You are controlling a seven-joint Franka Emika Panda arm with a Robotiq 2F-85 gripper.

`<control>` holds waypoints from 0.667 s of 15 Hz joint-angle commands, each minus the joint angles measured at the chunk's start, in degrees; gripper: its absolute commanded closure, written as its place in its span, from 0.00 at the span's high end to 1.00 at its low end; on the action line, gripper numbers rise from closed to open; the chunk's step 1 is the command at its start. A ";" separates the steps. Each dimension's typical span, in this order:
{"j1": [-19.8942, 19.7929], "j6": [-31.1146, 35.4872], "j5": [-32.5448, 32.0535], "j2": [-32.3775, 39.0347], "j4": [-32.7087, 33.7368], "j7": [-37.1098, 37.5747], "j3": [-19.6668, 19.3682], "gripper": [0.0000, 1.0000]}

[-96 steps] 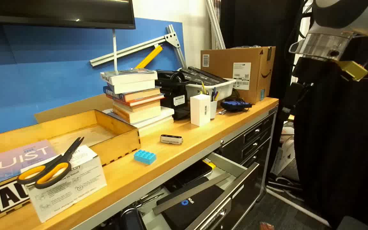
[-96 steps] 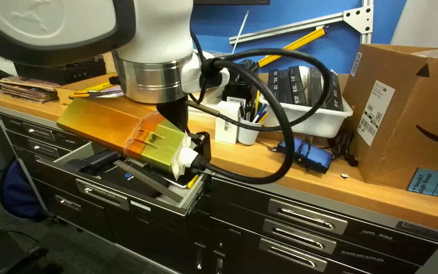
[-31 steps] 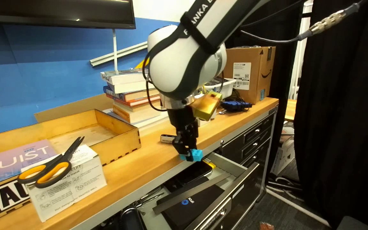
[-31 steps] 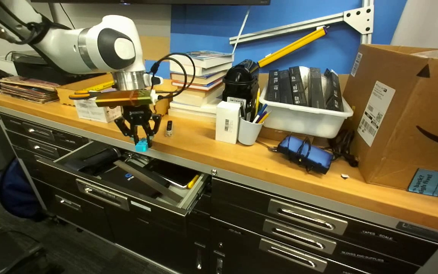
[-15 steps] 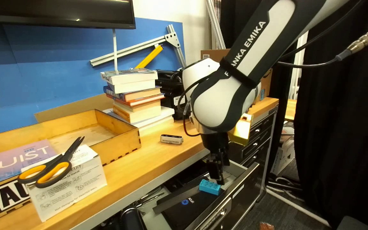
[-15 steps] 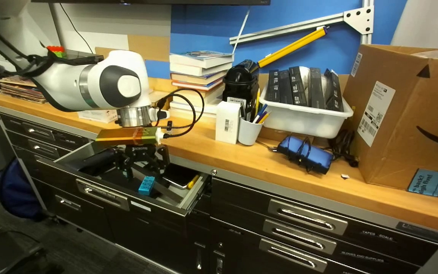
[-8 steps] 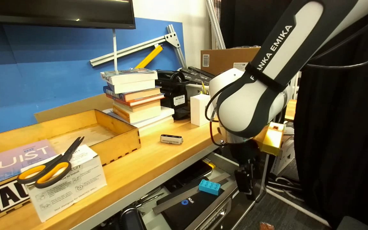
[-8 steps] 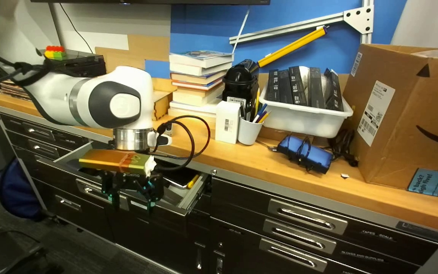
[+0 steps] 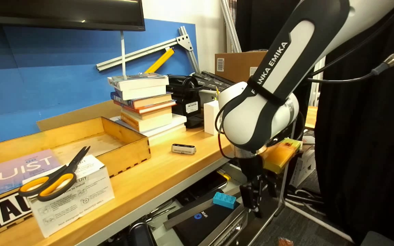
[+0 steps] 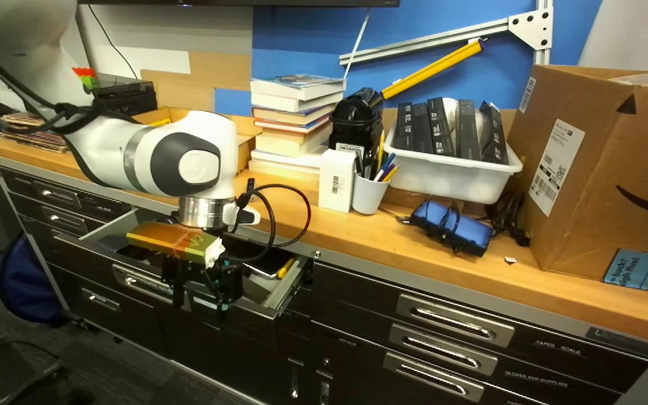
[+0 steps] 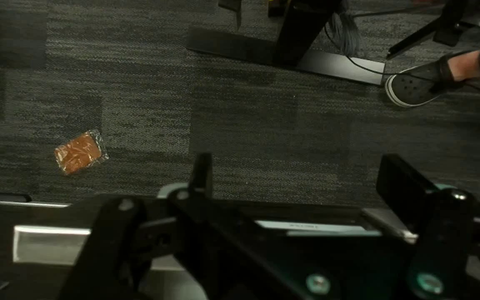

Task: Pick up the blue object from the counter and put it in the open drawer and close it

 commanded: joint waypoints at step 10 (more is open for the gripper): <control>6.12 11.04 -8.97 7.20 7.42 13.79 -0.75 1.00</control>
